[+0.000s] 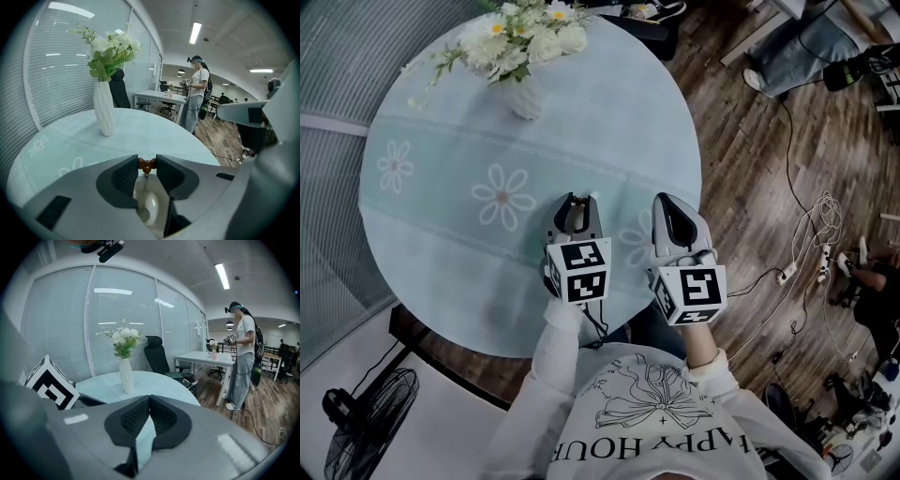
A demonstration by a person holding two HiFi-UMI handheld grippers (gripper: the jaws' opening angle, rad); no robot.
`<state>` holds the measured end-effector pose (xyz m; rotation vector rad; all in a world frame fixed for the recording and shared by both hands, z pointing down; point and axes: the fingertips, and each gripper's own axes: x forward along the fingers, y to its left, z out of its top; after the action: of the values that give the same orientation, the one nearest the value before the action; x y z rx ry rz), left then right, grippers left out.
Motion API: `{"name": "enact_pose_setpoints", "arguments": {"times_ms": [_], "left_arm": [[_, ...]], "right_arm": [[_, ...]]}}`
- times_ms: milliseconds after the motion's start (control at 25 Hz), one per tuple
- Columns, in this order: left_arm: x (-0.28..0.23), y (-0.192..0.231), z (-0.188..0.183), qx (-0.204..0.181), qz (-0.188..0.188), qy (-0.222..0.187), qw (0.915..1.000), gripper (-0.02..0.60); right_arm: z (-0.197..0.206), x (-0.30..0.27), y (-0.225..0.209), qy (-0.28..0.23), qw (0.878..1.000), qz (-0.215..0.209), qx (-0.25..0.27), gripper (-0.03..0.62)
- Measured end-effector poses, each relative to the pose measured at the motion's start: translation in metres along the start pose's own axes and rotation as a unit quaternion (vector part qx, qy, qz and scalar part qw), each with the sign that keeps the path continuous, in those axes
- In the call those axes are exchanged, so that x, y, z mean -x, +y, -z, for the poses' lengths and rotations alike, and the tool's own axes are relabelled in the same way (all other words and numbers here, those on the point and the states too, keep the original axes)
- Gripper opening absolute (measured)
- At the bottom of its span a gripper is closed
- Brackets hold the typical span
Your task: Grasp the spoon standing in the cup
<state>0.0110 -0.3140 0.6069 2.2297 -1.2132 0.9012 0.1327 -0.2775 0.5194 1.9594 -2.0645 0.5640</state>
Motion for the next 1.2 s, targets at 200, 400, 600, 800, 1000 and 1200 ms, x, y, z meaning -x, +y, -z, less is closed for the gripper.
{"name": "enact_pose_setpoints", "arguments": {"times_ms": [200, 400, 600, 800, 1000, 1200], "left_arm": [[-0.001, 0.001, 0.000, 0.000, 0.002, 0.000, 1.0000, 0.120], [0.001, 0.002, 0.001, 0.010, 0.001, -0.001, 0.9999, 0.120], [0.008, 0.005, -0.002, 0.024, 0.001, -0.010, 0.9996, 0.120], [0.020, 0.008, -0.009, 0.025, -0.009, -0.022, 0.9994, 0.120], [0.036, 0.009, -0.017, 0.029, -0.016, -0.042, 0.9986, 0.120], [0.053, 0.008, -0.028, 0.028, -0.025, -0.063, 0.9973, 0.120]], "right_arm": [[0.000, -0.001, 0.001, -0.001, 1.000, -0.002, -0.002, 0.011], [-0.002, 0.000, 0.002, -0.002, 1.000, -0.004, 0.000, 0.011], [-0.008, 0.003, 0.002, -0.009, 1.000, -0.005, 0.002, 0.011], [-0.015, 0.008, 0.006, -0.017, 1.000, -0.009, 0.004, 0.011], [-0.026, 0.013, 0.014, -0.031, 0.999, -0.019, 0.010, 0.011], [-0.037, 0.020, 0.017, -0.046, 0.998, -0.027, 0.013, 0.011]]}}
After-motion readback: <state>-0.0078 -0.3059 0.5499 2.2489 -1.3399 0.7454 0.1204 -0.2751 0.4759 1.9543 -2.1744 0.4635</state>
